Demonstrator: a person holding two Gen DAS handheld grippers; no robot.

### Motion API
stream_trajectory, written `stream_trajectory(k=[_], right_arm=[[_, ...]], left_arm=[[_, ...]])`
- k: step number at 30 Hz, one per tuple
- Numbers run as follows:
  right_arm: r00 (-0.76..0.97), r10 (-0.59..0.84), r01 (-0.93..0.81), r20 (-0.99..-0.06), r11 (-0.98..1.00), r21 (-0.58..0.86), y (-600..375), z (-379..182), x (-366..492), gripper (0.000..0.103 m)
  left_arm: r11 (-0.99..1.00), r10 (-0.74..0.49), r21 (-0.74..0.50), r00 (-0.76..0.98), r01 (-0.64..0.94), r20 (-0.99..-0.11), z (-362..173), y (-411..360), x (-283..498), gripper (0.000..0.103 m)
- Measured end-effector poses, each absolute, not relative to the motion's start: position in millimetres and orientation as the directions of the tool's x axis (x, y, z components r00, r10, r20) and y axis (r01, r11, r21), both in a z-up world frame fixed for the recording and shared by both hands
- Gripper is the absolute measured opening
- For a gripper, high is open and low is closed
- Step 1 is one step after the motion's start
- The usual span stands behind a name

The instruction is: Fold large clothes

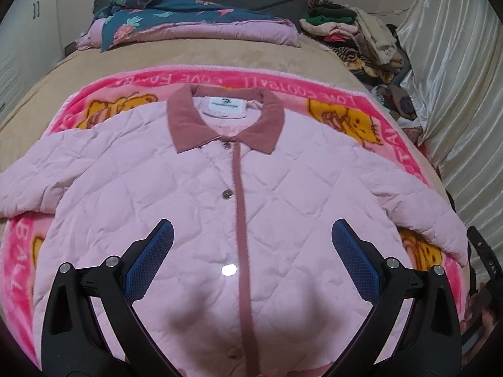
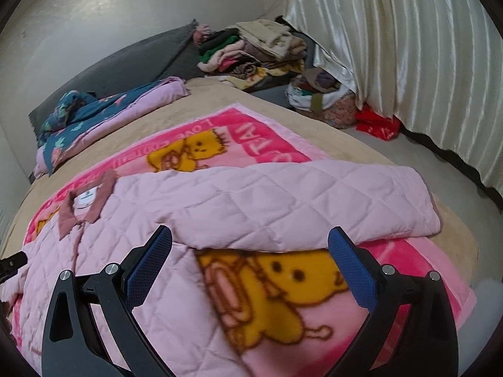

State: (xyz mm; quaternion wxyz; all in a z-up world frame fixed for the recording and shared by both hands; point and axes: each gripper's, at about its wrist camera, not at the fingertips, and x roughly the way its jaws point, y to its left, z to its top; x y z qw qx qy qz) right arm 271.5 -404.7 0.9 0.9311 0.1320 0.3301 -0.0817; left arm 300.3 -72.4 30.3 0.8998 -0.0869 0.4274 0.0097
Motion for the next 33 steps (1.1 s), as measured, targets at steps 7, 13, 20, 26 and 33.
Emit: stream_trajectory(k=[7,13,20,26,33], right_arm=[[0.744,-0.094,0.322,-0.661,0.918,0.232,-444.9,-20.0,270.9,0.099],[0.708,-0.096,0.41,-0.7,0.862,0.297,-485.2,-46.0,269.9,0.099],[0.654,-0.066,0.517,-0.754,0.767,0.381,-528.8,-82.8,272.9,0.099],[0.632,-0.04,0.605,-0.774,0.65,0.46,-568.5,-112.9,281.9,0.099],[0.675,-0.077,0.628,-0.734,0.581,0.517,-600.3,-119.9,298.7,0.099]], left_arm=[[0.989,-0.068,-0.136,0.625,-0.062,-0.777,22.5,-91.9,312.4,0.095],[0.991,-0.068,-0.124,0.604,-0.052,-0.794,6.8,-104.7,320.4,0.095],[0.993,-0.058,-0.107,0.583,-0.05,-0.811,-10.2,-105.0,321.9,0.095],[0.991,-0.045,-0.111,0.582,-0.077,-0.812,-13.8,-93.6,323.7,0.095],[0.989,-0.013,-0.096,0.589,-0.111,-0.808,-10.7,-72.4,320.8,0.095]])
